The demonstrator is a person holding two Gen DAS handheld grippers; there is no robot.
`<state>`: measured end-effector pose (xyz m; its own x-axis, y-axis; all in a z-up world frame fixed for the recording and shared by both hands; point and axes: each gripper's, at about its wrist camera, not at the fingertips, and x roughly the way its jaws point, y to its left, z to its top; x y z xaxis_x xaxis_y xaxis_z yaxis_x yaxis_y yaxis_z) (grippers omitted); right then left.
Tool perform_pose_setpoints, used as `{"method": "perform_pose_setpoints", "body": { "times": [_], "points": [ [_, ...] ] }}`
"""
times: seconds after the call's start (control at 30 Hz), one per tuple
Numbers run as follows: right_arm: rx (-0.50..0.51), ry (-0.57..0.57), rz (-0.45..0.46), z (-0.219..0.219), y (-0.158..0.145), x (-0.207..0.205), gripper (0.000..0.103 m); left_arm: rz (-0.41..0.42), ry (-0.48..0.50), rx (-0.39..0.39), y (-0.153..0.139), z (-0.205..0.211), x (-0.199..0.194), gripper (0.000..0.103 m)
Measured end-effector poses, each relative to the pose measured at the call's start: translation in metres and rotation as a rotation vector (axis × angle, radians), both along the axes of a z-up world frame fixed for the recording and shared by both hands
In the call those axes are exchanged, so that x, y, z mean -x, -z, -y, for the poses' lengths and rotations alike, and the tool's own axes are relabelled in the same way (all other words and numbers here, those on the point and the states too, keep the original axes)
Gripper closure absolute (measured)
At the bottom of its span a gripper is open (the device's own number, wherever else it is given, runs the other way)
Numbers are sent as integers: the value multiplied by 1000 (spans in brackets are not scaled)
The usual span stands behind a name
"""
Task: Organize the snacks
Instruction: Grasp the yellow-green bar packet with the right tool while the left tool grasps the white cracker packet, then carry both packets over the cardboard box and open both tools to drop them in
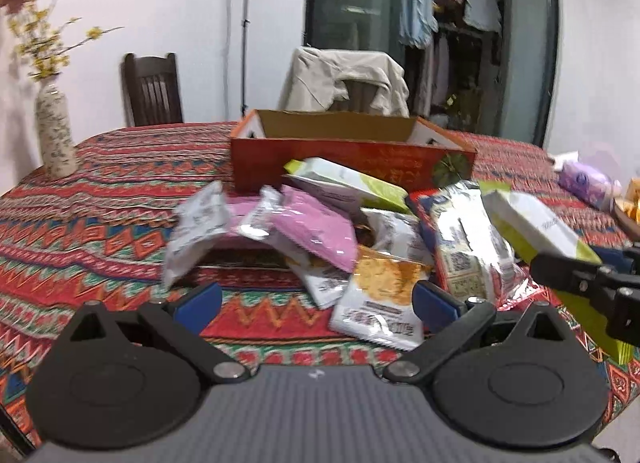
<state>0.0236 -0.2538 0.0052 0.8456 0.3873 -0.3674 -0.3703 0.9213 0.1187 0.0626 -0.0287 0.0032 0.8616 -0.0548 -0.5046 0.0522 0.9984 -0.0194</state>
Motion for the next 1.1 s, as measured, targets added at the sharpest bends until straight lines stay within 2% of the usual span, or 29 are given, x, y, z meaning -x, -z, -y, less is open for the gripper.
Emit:
{"method": "perform_pose_setpoints", "body": {
  "times": [0.2,0.3,0.33,0.47,0.53,0.57,0.7,0.9,1.1],
  "points": [
    [-6,26,-3,12,5,-9,67,-63,7,-69,9,28,-27,0],
    [-11,29,-8,16,8,-13,67,-97,13,-78,14,37,-38,1],
    [-14,29,-9,18,9,-13,67,-112,14,-79,17,39,-41,3],
    [-29,30,-19,22,14,-16,67,-159,24,-64,25,41,-48,23],
    [-33,29,-23,23,16,-15,67,-157,24,-53,25,41,-48,30],
    [-34,27,-24,24,17,-15,67,-154,33,-49,24,41,-47,40],
    [-39,25,-26,23,18,-14,67,-143,55,-36,22,41,-42,46],
    [-46,27,-24,22,17,-10,67,-101,53,-19,14,34,-31,46],
    [-44,40,11,21,6,-11,67,-34,54,-3,-7,28,-21,46]
  ]
}}
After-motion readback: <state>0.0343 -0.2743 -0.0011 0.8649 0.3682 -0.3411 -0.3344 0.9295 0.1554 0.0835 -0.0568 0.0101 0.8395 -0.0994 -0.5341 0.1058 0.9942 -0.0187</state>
